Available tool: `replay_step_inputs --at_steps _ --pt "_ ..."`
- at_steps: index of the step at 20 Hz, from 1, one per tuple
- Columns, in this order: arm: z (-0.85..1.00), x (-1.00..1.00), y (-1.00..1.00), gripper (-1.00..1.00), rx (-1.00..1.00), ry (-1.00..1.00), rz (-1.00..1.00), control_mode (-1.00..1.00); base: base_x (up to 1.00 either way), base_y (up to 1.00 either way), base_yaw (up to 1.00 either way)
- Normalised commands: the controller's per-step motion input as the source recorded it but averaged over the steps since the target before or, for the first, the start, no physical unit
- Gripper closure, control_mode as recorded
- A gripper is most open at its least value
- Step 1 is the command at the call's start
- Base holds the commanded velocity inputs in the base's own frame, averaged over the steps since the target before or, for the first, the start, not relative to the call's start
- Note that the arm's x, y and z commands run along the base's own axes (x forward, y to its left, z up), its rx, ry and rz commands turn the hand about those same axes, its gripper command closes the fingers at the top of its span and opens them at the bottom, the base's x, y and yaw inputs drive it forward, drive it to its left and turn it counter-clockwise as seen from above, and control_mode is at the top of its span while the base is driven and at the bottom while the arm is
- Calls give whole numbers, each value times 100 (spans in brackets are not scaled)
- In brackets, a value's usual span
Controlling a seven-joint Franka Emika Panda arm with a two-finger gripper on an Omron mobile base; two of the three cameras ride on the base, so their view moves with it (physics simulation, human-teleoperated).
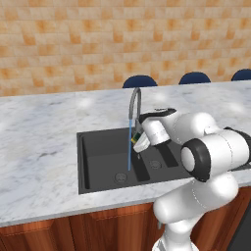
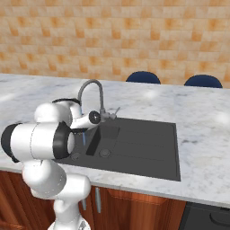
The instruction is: Soak the sponge with water for a few seconds and then drop it inside the sink.
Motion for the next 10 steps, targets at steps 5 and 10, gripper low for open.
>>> replay_step_inputs --at_steps 5,10 --pt "-17 21 0 100 0 0 0 -100 0 0 0" --pt "-23 15 0 100 0 0 0 -100 0 0 0"
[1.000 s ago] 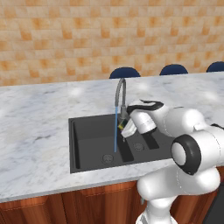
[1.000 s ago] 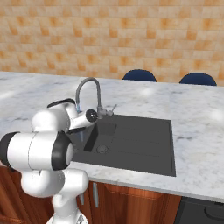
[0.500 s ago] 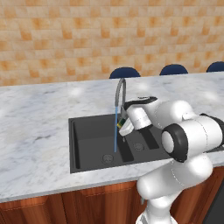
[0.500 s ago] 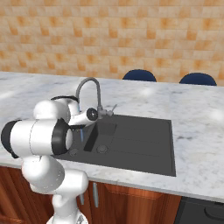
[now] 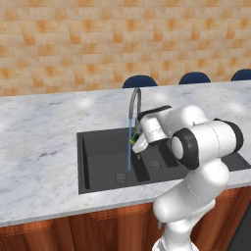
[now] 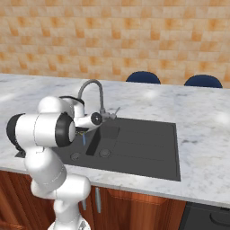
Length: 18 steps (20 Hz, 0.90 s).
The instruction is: Soak the sponge with water for a few seconds and then drop it inside the sink.
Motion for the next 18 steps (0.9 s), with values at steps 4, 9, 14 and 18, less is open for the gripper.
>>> replay_step_inputs --at_steps 4,9,14,18 --pt "-18 23 0 100 0 0 0 -100 0 0 0" --pt "-6 12 0 100 0 0 0 -100 0 0 0" --pt "-6 7 1 100 0 0 0 -100 0 0 0" --pt "0 6 9 100 0 0 0 -100 0 0 0"
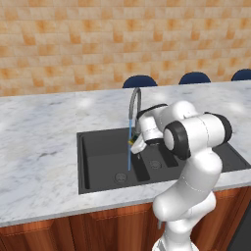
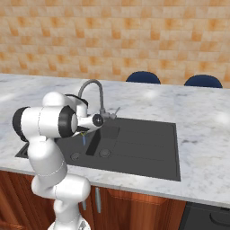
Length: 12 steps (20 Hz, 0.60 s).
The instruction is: Soak the sponge with water for a few seconds and then drop it inside the sink.
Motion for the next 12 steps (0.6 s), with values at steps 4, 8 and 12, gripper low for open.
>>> replay_step_inputs --at_steps 4,8,12 --pt "0 16 11 100 0 -1 0 -100 0 0 0" --pt "0 25 4 100 0 -5 0 -100 0 0 0" --pt "-1 26 0 100 0 -7 0 -100 0 0 0"
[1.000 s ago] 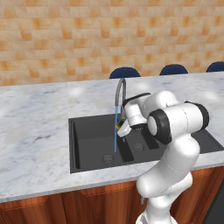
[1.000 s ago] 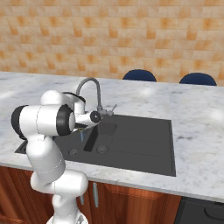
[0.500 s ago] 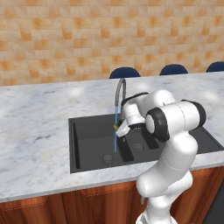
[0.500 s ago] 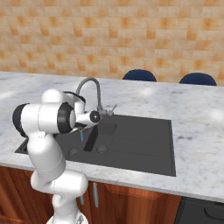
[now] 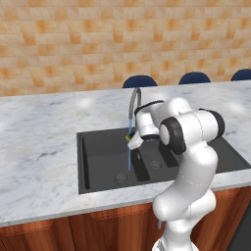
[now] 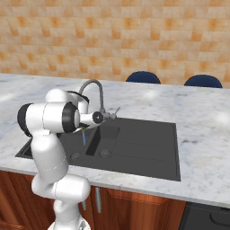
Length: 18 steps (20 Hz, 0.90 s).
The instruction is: Soak the sponge with water for a few seconds and then drop it inside the sink.
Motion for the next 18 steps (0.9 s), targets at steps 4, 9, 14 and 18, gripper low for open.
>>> replay_step_inputs --at_steps 4,9,14,18 --pt "-10 32 0 100 0 -9 0 -100 0 0 0" --pt "-5 10 0 100 0 -8 0 -100 0 0 0" --pt "0 -34 0 100 0 -2 0 -100 0 0 0" --pt "0 -24 0 100 0 0 0 -100 0 0 0"
